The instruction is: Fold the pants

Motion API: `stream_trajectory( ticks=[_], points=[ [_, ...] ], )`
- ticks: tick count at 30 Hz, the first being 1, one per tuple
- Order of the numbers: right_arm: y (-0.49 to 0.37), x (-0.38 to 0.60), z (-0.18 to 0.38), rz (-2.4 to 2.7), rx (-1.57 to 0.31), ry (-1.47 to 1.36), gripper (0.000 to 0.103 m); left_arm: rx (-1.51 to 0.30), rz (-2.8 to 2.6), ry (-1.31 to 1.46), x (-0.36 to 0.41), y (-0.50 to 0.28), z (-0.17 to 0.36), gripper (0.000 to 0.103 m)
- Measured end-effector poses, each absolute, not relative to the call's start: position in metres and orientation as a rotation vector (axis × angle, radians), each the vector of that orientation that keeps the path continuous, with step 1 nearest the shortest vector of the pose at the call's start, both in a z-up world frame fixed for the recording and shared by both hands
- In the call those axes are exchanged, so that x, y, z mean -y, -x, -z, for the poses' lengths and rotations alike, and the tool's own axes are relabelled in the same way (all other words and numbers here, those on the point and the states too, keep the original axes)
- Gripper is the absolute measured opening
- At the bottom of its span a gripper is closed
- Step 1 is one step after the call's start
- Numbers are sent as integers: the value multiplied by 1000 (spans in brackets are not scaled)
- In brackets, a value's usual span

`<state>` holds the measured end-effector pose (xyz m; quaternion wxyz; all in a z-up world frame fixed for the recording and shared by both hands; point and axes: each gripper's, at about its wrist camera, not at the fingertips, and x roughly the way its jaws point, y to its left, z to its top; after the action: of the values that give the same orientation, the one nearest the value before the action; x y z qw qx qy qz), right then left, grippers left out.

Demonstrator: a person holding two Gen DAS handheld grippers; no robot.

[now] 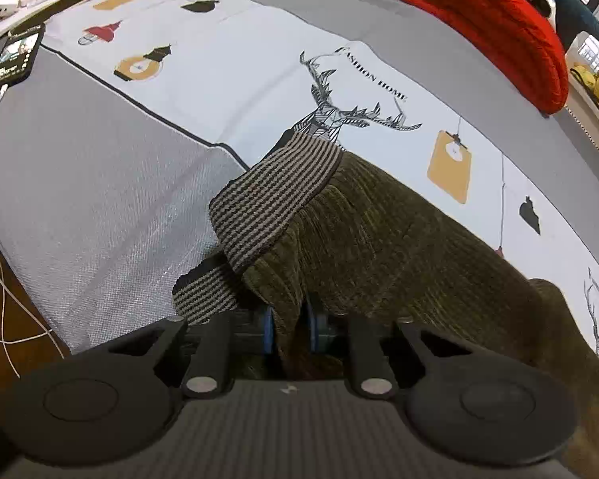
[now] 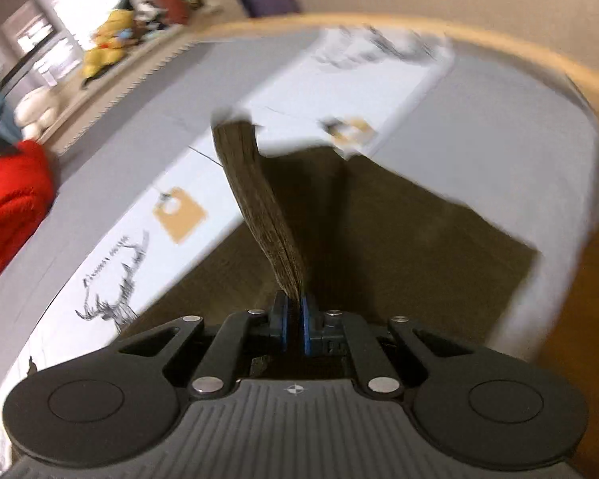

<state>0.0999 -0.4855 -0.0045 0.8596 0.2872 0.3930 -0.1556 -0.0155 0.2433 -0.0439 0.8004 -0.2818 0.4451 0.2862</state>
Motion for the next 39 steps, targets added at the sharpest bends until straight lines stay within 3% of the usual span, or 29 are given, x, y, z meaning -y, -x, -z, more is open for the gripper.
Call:
stream_trajectory(
  ticks=[4, 7, 8, 10, 11, 19, 21, 23, 24, 27, 32, 37, 39],
  points=[
    [-76, 507, 44, 351, -1028, -734, 7, -954, -612, 625, -243, 20, 41, 17],
    [-73, 519, 43, 369, -1001, -715, 12, -954, -628, 696, -249, 24, 45, 25],
    [-73, 523, 40, 382, -975, -699, 17, -955, -632, 715, -251, 25, 46, 32],
    [-71, 535, 39, 423, -935, -736, 51, -954, -633, 735, -251, 26, 47, 34],
    [-70, 543, 42, 453, -924, -784, 55, -951, -631, 737, -251, 25, 47, 35],
    [-63, 591, 68, 580, -846, -1074, 57, -929, -652, 722, -251, 25, 45, 37],
    [-66, 594, 71, 588, -846, -1076, 56, -933, -660, 714, -251, 23, 46, 36],
    [-71, 594, 70, 605, -847, -1047, 44, -941, -662, 702, -251, 22, 47, 32],
    [-71, 592, 67, 618, -850, -1021, 32, -946, -659, 695, -250, 21, 48, 29],
    [-78, 587, 63, 635, -873, -921, 17, -945, -657, 672, -249, 20, 47, 21],
    [-89, 570, 46, 623, -892, -714, 14, -930, -613, 646, -249, 25, 42, 8],
    [-75, 564, 14, 627, -685, -707, 12, -809, -524, 585, -242, 47, 10, 5],
    [-75, 557, 9, 686, -681, -632, 12, -831, -511, 540, -239, 51, 7, 5]
  ],
)
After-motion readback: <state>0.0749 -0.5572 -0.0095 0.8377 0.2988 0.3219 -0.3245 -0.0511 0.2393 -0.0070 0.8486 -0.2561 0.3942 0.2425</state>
